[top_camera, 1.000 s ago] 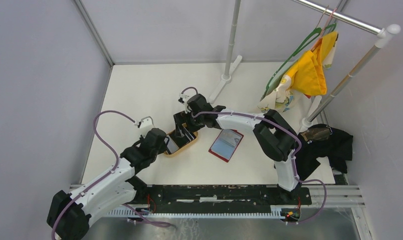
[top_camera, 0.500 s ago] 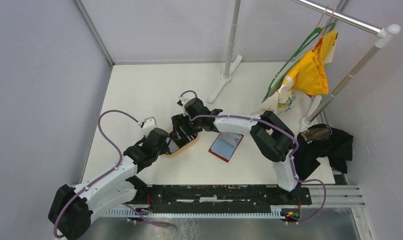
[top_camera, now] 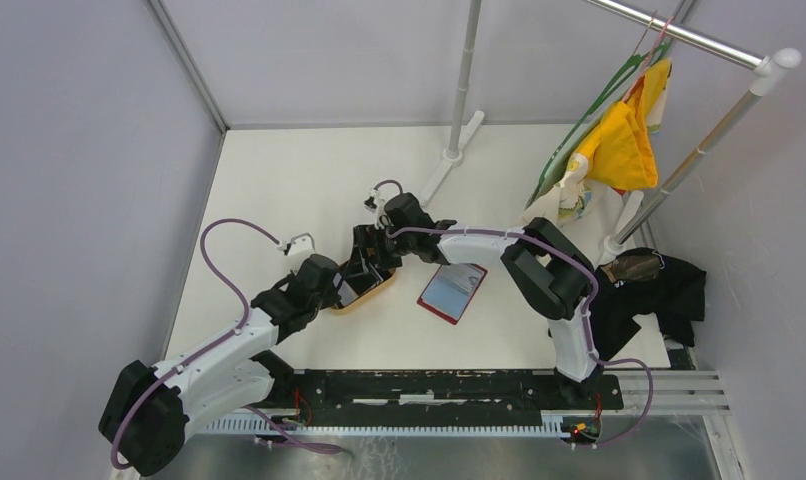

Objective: Put the credit cards into the card holder
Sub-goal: Pick up the credit card from the storage box.

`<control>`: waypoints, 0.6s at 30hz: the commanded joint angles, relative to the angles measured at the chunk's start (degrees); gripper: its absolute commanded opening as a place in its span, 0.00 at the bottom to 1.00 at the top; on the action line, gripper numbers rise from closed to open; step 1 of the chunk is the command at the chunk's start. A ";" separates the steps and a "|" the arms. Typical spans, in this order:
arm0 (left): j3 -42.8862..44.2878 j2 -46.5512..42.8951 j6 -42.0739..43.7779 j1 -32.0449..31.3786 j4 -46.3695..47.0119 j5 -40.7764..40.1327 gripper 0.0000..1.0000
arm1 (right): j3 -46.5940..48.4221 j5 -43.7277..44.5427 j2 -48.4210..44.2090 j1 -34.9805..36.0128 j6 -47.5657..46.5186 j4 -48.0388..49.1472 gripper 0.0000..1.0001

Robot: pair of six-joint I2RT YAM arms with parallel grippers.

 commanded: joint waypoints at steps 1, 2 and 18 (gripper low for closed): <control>-0.26 0.41 -1.15 -0.04 2.20 0.75 0.35 | -3.21 -10.47 -3.22 -0.81 6.55 8.55 0.84; -0.20 0.37 -1.15 -0.09 2.17 0.75 0.35 | -3.74 -11.57 -3.41 -0.89 7.25 9.67 0.82; -0.06 -0.23 -0.71 -0.04 1.94 1.01 0.34 | -3.53 -11.86 -0.30 0.29 5.65 8.66 0.81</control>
